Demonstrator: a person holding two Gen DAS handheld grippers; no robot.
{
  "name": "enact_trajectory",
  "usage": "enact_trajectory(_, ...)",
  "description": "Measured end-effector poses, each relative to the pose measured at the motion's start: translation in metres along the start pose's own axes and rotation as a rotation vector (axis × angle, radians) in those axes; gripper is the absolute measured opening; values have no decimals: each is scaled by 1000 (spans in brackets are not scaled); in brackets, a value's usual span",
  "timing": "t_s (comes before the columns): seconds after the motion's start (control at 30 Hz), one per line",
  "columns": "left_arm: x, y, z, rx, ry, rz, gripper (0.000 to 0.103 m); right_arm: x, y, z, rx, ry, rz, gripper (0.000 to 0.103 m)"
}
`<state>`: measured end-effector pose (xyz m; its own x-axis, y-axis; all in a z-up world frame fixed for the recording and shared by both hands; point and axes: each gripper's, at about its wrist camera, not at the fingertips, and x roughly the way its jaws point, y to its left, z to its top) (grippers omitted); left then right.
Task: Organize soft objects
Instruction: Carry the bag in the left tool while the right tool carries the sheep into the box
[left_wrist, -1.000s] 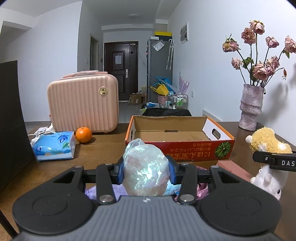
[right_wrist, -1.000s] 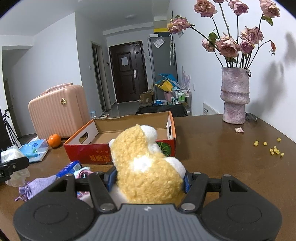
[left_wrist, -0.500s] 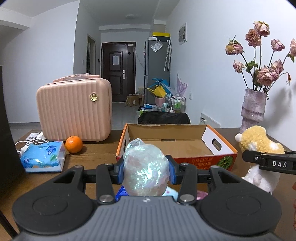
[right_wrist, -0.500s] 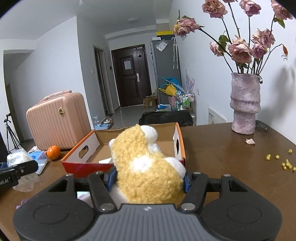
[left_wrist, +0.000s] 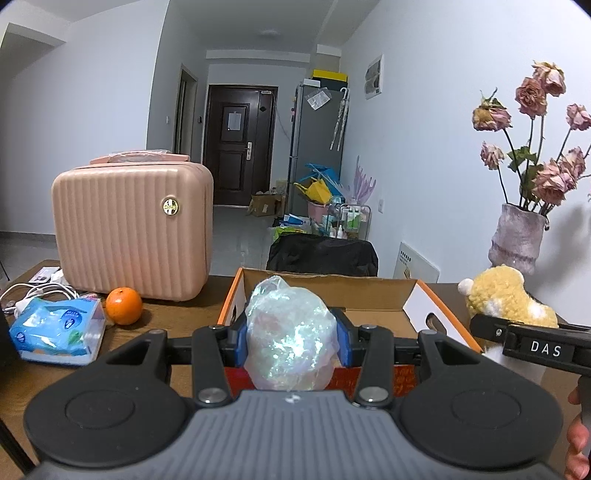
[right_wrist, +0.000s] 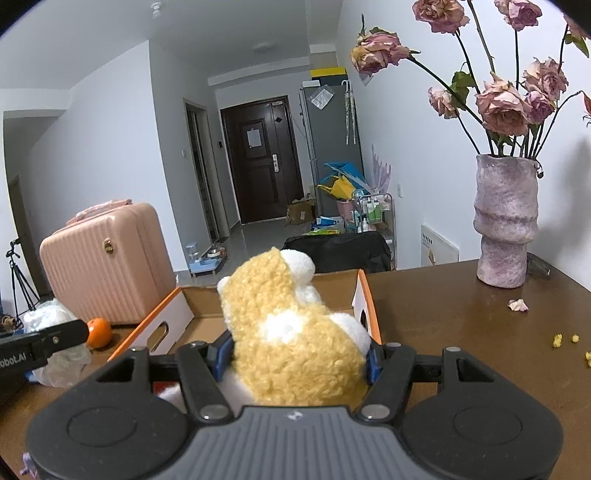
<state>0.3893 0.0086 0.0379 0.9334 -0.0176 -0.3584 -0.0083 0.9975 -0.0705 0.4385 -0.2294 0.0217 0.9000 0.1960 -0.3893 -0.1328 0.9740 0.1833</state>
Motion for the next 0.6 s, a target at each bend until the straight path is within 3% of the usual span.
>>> enact_trajectory(0.6, 62, -1, 22, -33, 18, 11, 44, 64, -5, 38, 29, 6, -1, 63)
